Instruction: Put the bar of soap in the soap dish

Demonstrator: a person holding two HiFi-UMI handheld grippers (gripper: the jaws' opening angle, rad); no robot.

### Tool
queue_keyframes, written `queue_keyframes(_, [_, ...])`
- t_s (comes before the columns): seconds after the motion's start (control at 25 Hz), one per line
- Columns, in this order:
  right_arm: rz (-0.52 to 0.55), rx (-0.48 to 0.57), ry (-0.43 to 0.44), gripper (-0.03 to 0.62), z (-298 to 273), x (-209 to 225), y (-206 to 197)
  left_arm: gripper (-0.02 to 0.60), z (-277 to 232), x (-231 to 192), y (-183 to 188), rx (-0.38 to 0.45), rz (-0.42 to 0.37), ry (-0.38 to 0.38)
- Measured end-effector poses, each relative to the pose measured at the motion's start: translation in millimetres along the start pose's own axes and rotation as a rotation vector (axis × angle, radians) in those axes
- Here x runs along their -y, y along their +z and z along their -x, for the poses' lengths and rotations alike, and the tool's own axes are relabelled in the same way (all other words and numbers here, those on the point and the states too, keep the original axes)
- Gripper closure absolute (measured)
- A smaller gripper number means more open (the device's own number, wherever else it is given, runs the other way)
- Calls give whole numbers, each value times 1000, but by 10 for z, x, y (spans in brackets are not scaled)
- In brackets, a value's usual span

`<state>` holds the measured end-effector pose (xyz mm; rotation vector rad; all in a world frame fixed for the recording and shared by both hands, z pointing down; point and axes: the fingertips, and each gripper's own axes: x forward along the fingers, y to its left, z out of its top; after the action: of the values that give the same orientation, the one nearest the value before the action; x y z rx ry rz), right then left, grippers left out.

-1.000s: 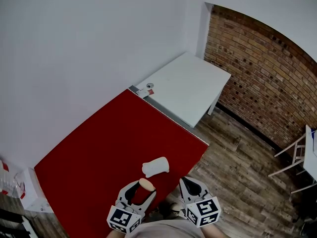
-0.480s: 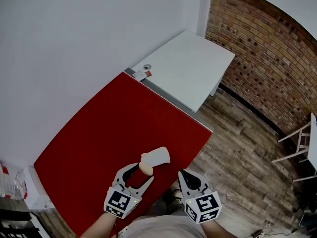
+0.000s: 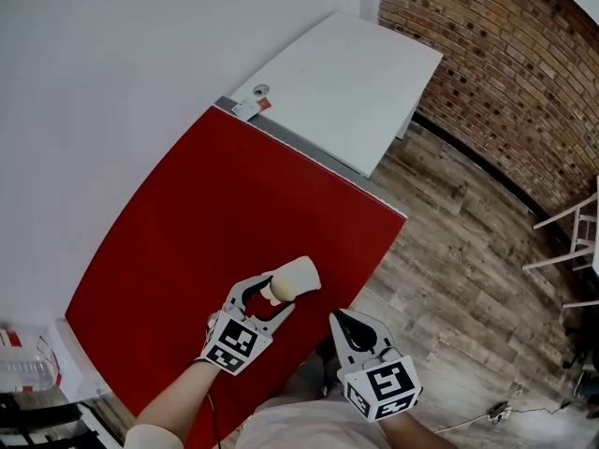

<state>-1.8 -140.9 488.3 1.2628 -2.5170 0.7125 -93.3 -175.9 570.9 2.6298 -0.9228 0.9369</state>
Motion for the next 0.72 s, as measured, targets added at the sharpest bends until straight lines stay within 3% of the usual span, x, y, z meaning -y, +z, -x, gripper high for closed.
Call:
queue_keyframes(0.28, [-45, -7, -23, 588, -56, 132, -88, 321, -489, -50, -310, -100, -28, -46])
queue_keyframes(0.72, [-97, -37, -38, 588, -104, 238, -305, 321, -820, -103, -708, -254, -112, -96])
